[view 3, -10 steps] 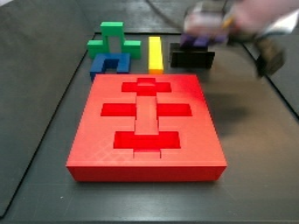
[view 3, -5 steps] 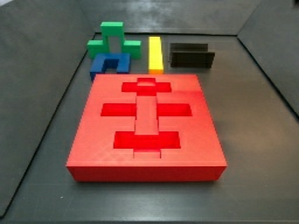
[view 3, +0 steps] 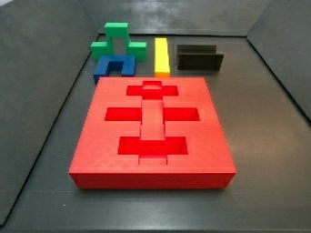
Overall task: Pick up the purple object. Move up. Place the purple object on the fixture. Regrasp the purple object. Move to above the board. Insert the purple object.
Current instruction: Move to above the board.
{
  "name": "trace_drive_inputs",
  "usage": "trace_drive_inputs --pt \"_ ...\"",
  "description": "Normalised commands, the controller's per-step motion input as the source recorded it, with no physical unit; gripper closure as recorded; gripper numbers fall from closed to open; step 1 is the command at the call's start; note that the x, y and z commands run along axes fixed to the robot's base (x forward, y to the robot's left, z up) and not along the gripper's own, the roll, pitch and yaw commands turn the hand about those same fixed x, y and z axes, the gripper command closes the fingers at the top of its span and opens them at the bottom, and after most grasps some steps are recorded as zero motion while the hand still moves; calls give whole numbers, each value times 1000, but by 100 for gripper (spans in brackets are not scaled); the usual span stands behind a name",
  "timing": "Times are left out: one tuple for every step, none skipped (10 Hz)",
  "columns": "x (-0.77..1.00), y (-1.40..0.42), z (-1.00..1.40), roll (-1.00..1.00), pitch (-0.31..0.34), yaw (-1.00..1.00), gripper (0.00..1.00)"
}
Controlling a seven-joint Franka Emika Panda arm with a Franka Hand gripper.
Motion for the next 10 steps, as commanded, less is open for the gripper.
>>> trace_drive_inputs --pt "-1400 -1329 241 -1000 40 -1 100" --pt "-1400 -1270 203 -1000 28 7 100" --pt "-1400 -1242 200 -1000 19 15 100" --pt "-1400 -1240 192 -1000 21 18 100" --pt "-758 -615 105 -1000 0 23 100" --pt "-495 -360 52 -1000 -5 26 100" --pt "-197 -130 21 -1000 13 14 100" --pt "-133 -99 29 -1000 2 15 100" --pt "-106 -23 2 -877 -26 11 100" --pt "-95 1 7 -740 -36 5 100"
